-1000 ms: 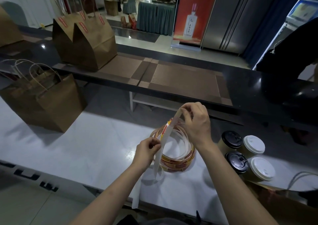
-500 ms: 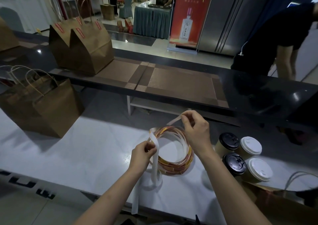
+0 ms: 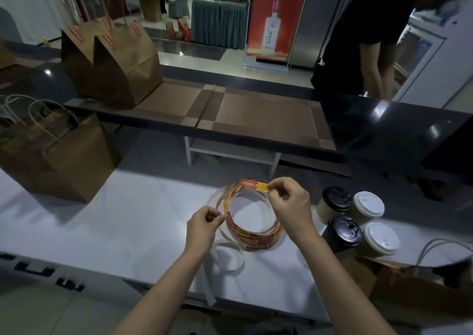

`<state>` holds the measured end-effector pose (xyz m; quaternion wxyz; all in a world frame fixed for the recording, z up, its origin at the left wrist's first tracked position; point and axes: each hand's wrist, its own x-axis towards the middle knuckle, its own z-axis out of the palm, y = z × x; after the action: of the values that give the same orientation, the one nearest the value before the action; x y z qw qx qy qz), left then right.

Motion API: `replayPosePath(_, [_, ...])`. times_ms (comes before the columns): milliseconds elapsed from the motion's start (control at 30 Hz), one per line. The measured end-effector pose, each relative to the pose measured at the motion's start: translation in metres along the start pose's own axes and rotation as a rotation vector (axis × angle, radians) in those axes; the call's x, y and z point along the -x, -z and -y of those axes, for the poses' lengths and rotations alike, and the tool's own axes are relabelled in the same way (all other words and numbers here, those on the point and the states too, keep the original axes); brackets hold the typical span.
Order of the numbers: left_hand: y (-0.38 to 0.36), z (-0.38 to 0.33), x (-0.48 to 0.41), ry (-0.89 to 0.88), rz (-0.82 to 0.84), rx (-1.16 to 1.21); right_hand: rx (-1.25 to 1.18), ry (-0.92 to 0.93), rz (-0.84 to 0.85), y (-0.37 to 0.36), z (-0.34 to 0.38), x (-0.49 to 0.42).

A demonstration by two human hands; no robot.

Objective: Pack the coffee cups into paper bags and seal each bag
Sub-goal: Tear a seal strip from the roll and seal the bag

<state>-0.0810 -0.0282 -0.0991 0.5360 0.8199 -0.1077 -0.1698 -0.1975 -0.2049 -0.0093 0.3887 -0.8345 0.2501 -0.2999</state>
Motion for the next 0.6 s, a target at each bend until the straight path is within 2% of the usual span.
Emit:
replayPosePath(300, [-0.013,-0.026,0.021,-0.07,0.07,0.076,-0.068,-0.014,-0.083,0.026,0.006,0.014])
replayPosePath(600, [-0.064,-0.087,0.058,-0.299,0.169,0.053,-0.053,0.043,-0.222,0.102,0.009,0.026])
